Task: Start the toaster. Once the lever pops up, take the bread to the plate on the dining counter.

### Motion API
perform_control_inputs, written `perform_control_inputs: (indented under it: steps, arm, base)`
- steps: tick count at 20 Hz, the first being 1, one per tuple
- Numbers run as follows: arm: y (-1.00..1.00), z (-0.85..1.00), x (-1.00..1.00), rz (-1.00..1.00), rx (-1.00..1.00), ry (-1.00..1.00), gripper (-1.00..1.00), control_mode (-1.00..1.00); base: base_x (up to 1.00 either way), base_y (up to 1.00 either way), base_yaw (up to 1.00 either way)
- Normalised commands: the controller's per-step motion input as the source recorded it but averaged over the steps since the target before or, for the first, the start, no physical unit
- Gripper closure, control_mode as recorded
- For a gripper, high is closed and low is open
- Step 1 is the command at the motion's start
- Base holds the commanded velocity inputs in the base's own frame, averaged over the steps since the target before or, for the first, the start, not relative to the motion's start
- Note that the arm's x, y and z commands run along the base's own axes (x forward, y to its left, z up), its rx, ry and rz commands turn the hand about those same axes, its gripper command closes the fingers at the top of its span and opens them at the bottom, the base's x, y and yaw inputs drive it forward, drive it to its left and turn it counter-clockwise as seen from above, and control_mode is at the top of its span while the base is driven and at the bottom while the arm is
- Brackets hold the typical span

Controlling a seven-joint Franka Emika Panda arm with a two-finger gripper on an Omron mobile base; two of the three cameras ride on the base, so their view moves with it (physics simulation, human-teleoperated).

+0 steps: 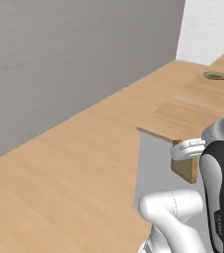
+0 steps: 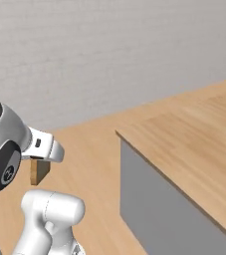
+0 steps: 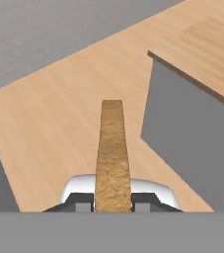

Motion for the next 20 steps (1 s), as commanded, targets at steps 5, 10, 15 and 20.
perform_control_inputs:
  steps: [5, 10, 15, 20]
  arm:
    - [0.0, 0.0, 0.0, 0.0, 0.0, 0.0, 1.0, 1.0]
    - [0.0, 0.0, 0.0, 0.0, 0.0, 0.0, 1.0, 1.0]
    - [0.0, 0.0, 0.0, 0.0, 0.0, 0.0, 1.0, 1.0]
    - [0.0, 0.0, 0.0, 0.0, 0.0, 0.0, 1.0, 1.0]
  base:
    - [1.0, 0.99, -0.39]
    - [1.0, 0.99, -0.42]
    - [1.0, 0.99, -0.45]
    - [0.99, 0.97, -0.49]
